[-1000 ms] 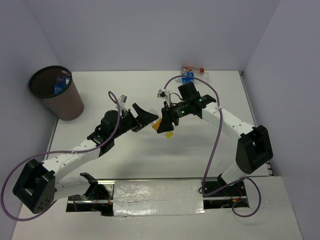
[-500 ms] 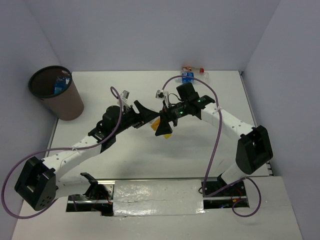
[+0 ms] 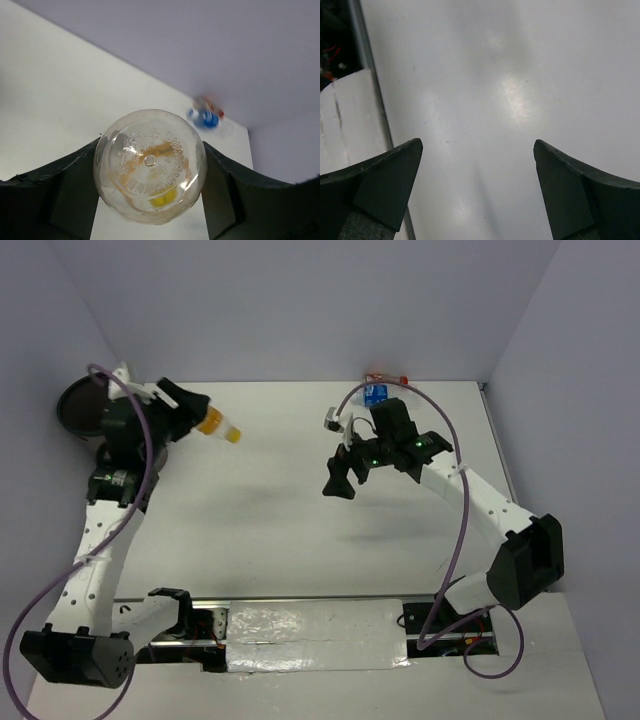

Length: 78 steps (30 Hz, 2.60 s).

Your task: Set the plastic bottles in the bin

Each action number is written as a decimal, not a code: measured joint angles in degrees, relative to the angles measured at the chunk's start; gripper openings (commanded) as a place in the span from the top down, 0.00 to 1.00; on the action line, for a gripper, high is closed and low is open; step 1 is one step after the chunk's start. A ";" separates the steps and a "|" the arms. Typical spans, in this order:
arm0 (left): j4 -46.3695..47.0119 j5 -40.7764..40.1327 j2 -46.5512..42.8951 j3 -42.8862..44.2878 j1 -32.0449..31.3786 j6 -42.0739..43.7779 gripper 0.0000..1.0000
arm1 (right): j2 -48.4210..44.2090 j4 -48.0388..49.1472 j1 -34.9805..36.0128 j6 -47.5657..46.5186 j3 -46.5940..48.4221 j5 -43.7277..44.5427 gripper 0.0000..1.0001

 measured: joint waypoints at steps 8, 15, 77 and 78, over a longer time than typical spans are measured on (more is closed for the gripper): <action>2.36 -9.38 4.76 8.59 18.67 0.09 0.93 | 5.20 3.21 -6.67 4.02 5.11 4.26 0.00; 3.28 -20.68 13.99 11.04 25.24 -0.20 0.94 | 10.47 0.92 -13.16 2.27 5.90 -4.46 0.00; -12.44 19.91 -12.74 -12.94 8.74 -7.56 0.01 | 63.82 3.96 -24.13 -50.82 57.94 32.52 0.00; -12.55 19.45 -12.61 -13.60 7.76 -8.07 0.01 | 65.13 4.76 -24.11 -51.32 59.06 32.81 0.00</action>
